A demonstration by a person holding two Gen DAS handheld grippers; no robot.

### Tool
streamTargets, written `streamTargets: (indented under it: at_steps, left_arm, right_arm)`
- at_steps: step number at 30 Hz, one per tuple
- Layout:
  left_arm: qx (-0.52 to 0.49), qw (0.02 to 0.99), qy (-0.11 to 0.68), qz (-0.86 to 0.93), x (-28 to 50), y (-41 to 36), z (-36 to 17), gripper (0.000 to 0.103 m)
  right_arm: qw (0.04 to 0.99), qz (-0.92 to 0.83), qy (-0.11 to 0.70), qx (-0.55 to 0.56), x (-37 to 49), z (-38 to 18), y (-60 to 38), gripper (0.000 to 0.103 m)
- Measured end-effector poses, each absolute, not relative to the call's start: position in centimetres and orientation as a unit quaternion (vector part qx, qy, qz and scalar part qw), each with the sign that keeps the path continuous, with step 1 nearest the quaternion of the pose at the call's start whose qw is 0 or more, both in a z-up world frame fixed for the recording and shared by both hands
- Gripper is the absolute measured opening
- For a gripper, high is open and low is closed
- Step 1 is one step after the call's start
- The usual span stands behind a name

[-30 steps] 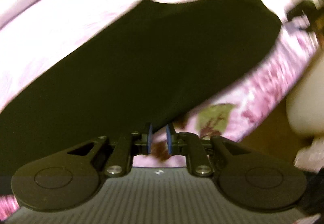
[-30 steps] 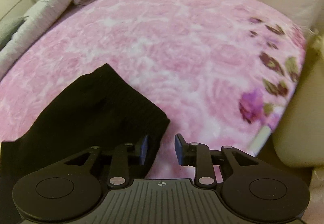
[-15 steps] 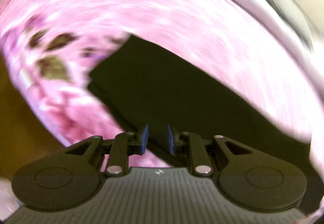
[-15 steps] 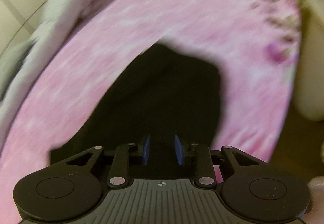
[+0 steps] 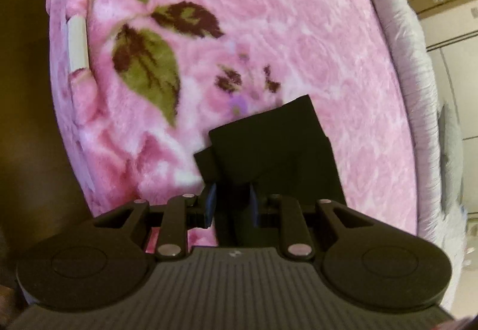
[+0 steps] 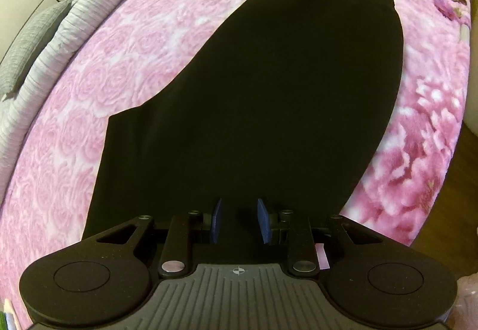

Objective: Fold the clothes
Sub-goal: 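Press the folded trousers flat with both grippers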

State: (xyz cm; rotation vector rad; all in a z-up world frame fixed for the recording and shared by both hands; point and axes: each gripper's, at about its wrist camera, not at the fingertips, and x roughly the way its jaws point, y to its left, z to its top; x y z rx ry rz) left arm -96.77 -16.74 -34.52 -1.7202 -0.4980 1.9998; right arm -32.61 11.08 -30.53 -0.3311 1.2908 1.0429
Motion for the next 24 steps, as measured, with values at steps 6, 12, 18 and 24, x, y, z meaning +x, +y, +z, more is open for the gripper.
streamTargets:
  at_steps: [6, 12, 18, 24]
  left_arm:
    - [-0.573, 0.292, -0.147, 0.752, -95.9, -16.5, -31.8, 0.003]
    - [-0.554, 0.303, -0.063, 0.773, -94.4, -17.2, -32.6, 0.003]
    - [-0.464, 0.325, 0.044, 0.823, -92.0, -14.7, -30.1, 0.014]
    - [-0.379, 0.344, 0.163, 0.843, -86.5, -12.1, -26.8, 0.011]
  right_arm:
    - [0.661, 0.467, 0.57, -0.145, -31.0, -30.7, 11.3, 0.028]
    - [0.665, 0.468, 0.563, -0.144, -28.1, -31.0, 10.2, 0.028]
    - [0.675, 0.478, 0.544, -0.142, -23.9, -29.9, 9.2, 0.028]
    - [0.695, 0.505, 0.475, -0.191, -20.3, -28.2, 9.3, 0.028]
